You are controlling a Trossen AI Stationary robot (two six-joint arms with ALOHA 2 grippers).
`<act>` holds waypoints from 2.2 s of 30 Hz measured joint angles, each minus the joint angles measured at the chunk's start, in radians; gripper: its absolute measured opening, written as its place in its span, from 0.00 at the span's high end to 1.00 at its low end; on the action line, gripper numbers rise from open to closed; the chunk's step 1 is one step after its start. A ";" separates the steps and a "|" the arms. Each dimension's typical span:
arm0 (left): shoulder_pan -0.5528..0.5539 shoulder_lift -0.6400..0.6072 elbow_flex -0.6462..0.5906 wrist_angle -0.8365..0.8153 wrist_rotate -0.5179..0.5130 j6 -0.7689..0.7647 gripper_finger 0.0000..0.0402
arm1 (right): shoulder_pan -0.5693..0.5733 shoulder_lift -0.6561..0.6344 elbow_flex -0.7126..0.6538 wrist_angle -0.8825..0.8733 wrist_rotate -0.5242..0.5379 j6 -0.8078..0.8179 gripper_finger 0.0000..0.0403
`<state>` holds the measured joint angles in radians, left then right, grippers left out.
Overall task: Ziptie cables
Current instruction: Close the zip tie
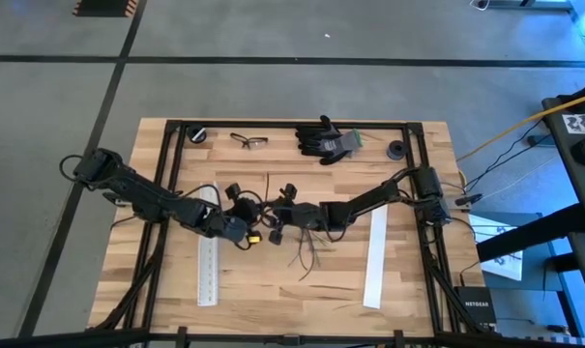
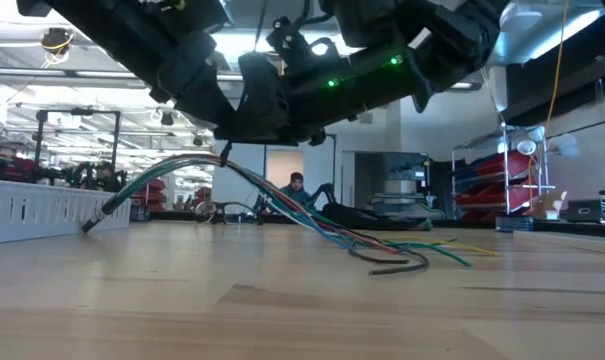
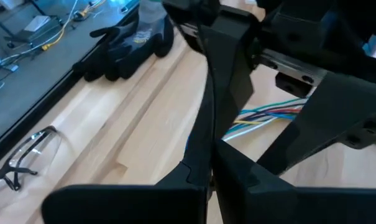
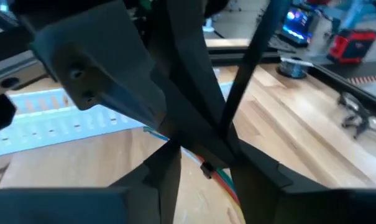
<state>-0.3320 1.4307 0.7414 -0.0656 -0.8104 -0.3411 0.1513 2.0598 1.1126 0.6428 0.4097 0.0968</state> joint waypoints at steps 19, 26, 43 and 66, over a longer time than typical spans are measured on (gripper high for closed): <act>0.007 0.000 0.000 0.053 -0.012 0.007 1.00 | -0.001 0.011 0.000 -0.018 0.025 0.075 0.90; 0.007 0.000 0.000 0.053 -0.012 0.007 1.00 | -0.001 0.011 0.000 -0.017 0.031 0.082 0.86; 0.016 0.000 0.000 0.047 0.015 0.030 1.00 | -0.008 0.048 0.000 -0.002 0.034 0.119 0.69; 0.023 -0.129 0.005 0.026 -0.057 0.172 1.00 | -0.027 0.153 0.074 -0.093 -0.034 0.077 0.99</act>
<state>-0.3091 1.3016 0.7468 -0.0399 -0.8673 -0.1694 0.1239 2.2126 1.1866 0.5495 0.3753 0.1738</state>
